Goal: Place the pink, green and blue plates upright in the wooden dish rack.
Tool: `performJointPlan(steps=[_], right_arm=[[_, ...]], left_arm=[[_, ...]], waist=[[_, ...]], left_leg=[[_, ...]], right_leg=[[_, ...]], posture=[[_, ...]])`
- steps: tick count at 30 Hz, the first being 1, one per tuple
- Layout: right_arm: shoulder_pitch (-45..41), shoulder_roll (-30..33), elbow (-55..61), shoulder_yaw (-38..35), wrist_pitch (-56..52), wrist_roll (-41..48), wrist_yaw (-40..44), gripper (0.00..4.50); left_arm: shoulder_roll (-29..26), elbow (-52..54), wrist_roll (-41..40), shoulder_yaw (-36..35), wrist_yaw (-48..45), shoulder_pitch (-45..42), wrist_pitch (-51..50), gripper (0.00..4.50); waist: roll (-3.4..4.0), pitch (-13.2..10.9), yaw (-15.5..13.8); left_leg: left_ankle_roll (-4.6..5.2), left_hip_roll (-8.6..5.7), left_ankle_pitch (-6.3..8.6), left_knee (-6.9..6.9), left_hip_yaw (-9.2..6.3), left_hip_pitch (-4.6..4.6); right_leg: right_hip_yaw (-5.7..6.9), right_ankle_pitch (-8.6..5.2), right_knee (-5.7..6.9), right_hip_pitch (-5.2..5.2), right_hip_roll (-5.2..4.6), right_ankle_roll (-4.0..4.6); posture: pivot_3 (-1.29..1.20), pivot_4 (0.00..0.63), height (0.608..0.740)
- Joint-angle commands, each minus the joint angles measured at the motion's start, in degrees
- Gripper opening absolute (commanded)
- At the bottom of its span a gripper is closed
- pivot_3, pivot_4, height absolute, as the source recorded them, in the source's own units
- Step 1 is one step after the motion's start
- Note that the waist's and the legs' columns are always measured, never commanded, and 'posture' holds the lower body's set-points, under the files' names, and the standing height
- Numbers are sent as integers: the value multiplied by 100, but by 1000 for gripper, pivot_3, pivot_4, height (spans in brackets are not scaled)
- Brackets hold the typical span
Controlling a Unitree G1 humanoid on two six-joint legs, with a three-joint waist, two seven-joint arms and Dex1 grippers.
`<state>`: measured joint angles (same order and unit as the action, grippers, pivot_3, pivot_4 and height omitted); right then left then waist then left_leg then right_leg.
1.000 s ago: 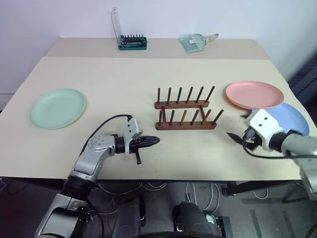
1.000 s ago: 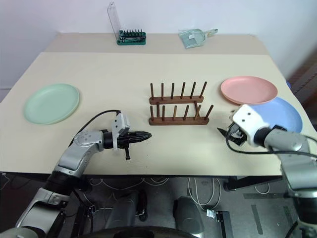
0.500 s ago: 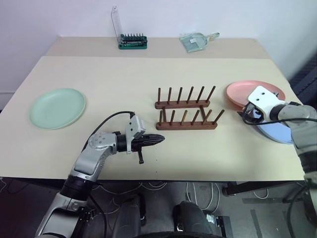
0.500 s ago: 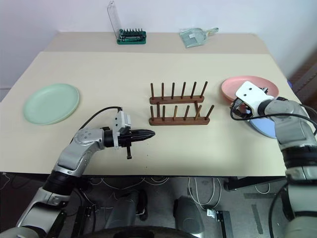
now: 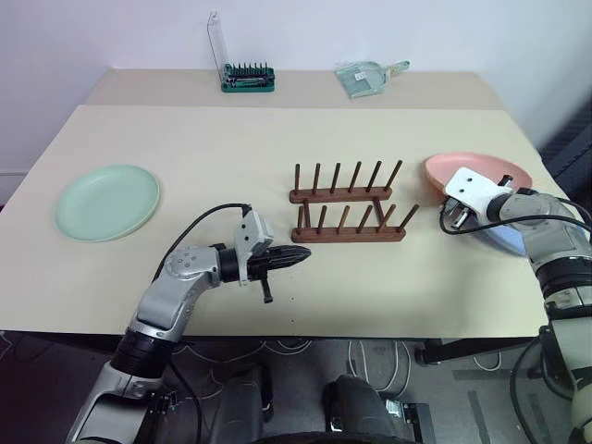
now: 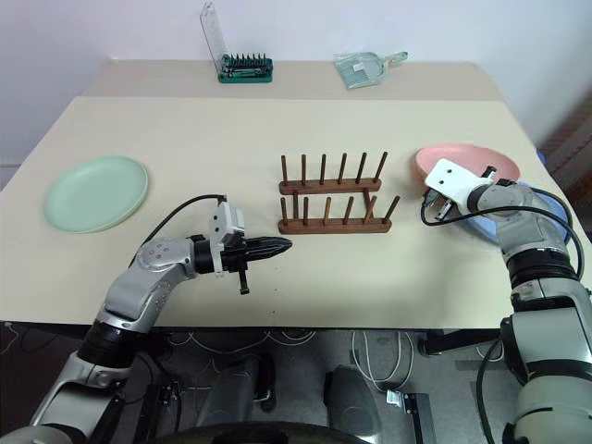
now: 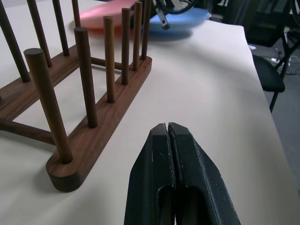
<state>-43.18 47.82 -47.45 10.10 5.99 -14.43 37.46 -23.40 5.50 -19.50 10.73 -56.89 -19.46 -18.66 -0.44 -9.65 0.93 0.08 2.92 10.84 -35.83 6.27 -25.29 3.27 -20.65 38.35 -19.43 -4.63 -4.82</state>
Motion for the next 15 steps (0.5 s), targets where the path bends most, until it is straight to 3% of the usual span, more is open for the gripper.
performJointPlan(steps=[1,9,11,15], right_arm=[[118,160,427,-212,16,-23,-211,47],[808,383,2337,-910,-123,169,-665,47],[1027,407,3160,-1456,-304,472,-783,47],[1127,-56,5142,-2500,-1463,2358,-422,47]], left_arm=[[41,146,-113,-51,17,-101,9,0],[63,8,-108,-32,-69,-148,74,0],[74,-37,-88,-33,-65,-147,109,0],[63,-66,-86,-57,-56,-118,134,0]], waist=[[0,0,-4],[12,-7,-11],[12,-7,-20],[15,-8,0]], left_leg=[[0,0,0,0,0,0],[0,0,0,1,0,-3],[0,0,0,1,-1,-3],[0,0,0,3,-2,-4]], right_leg=[[0,0,0,0,0,0],[0,0,0,-3,-1,0],[0,0,0,-3,-1,-1],[0,-1,0,-3,-1,-1]], posture=[[0,150,732],[0,150,732],[0,150,732],[0,150,732]])
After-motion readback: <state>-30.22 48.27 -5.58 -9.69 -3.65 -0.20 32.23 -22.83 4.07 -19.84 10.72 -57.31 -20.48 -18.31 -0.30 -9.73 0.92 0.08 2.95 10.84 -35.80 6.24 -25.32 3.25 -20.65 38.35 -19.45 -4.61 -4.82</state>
